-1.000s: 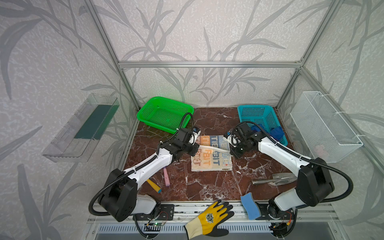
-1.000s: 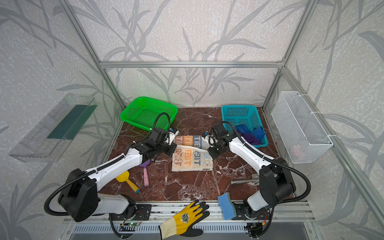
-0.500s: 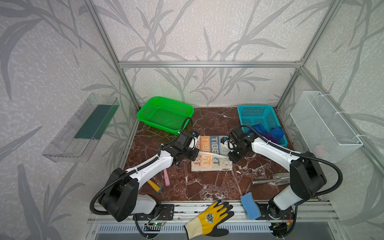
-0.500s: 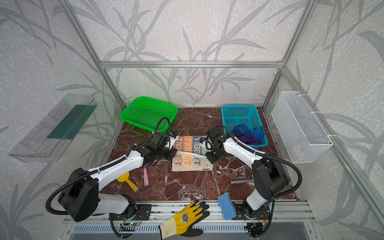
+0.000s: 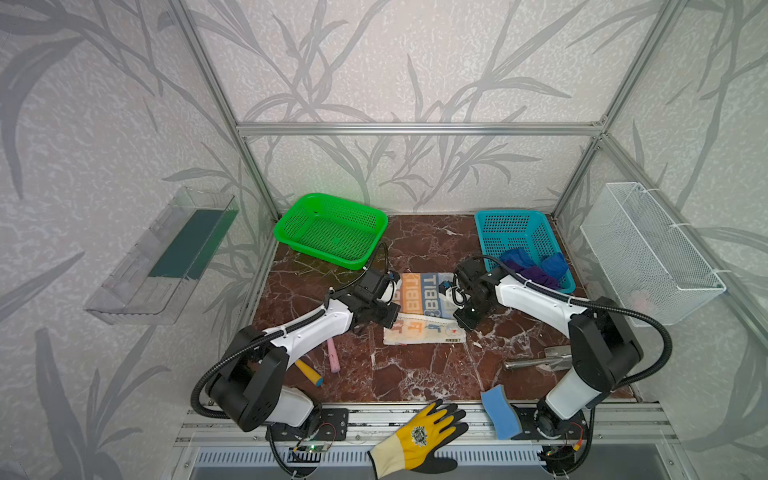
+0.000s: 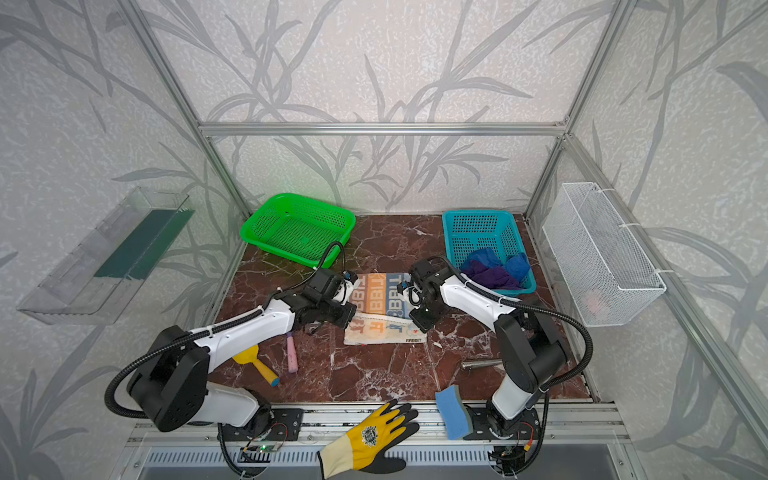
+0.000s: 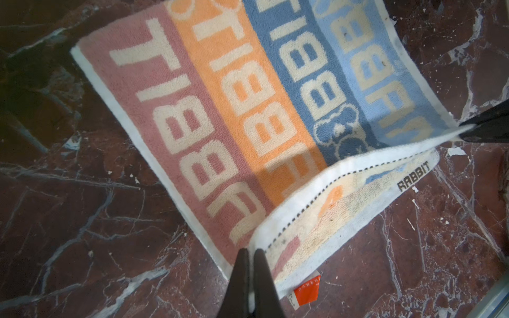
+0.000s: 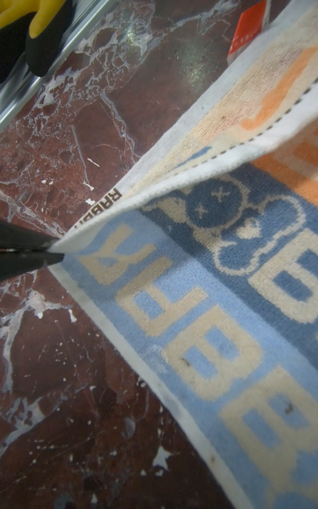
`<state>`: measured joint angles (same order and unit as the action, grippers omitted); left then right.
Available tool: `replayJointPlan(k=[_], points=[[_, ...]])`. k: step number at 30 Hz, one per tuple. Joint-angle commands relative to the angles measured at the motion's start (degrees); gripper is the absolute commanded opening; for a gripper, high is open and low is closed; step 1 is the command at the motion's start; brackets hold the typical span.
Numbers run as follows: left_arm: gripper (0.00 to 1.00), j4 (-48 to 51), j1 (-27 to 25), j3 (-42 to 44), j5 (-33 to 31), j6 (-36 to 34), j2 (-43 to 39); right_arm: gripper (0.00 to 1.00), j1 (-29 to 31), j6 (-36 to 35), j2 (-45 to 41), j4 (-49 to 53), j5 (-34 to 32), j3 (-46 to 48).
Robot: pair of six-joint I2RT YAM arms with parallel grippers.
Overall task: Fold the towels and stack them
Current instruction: 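Fold the held edge over the towel toward the far edge with both grippers, then open both grippers and raise them away from the folded towel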
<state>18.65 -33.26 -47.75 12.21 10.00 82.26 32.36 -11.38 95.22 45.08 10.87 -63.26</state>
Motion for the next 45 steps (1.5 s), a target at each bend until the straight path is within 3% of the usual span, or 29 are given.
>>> replayJointPlan(k=[1, 13, 20, 26, 35, 37, 41, 43, 44, 45], points=[[0.0, -0.32, -0.31, 0.75, 0.94, 1.44, -0.31, 0.01, 0.38, -0.35, 0.8, 2.16, -0.79, -1.39], [0.03, 0.08, -0.78, 0.23, 5.35, 2.57, 4.92, 0.05, 1.73, -1.07, 4.95, 3.08, -0.3, -1.95], [0.19, 0.31, -1.15, 2.45, 5.08, 3.08, 1.27, 0.17, 2.3, -0.21, 3.21, 3.37, -0.5, -0.4], [0.23, 0.4, -1.89, 5.56, 4.93, 5.89, -3.77, 0.25, 3.28, 2.42, -0.82, 3.17, -1.63, 2.52], [0.25, -0.93, -2.94, 9.15, 2.68, 8.79, -11.44, 0.29, 3.9, 7.78, -7.74, 1.7, -4.59, 3.17], [0.31, -3.93, -2.87, 9.7, 0.85, 8.85, -11.94, 0.31, 3.82, 8.22, -7.87, 0.41, -6.14, 1.81], [0.53, -8.02, -2.18, 8.43, -2.54, 7.57, -10.72, 0.33, 3.44, 6.72, -5.13, -0.56, -9.46, -3.16], [0.57, -8.2, -1.53, 6.42, -2.65, 5.62, -9.07, 0.34, 3.07, 5.24, -2.95, -0.31, -10.47, -6.16], [0.63, -8.86, -1.34, 5.44, -2.91, 4.39, -8.02, 0.34, 2.8, 4.59, -1.83, -0.23, -11.07, -7.75], [0.77, -9.83, -1.11, 4.57, -3.37, 3.51, -6.95, 0.34, 2.4, 3.89, -0.48, -0.26, -11.4, -9.22]])
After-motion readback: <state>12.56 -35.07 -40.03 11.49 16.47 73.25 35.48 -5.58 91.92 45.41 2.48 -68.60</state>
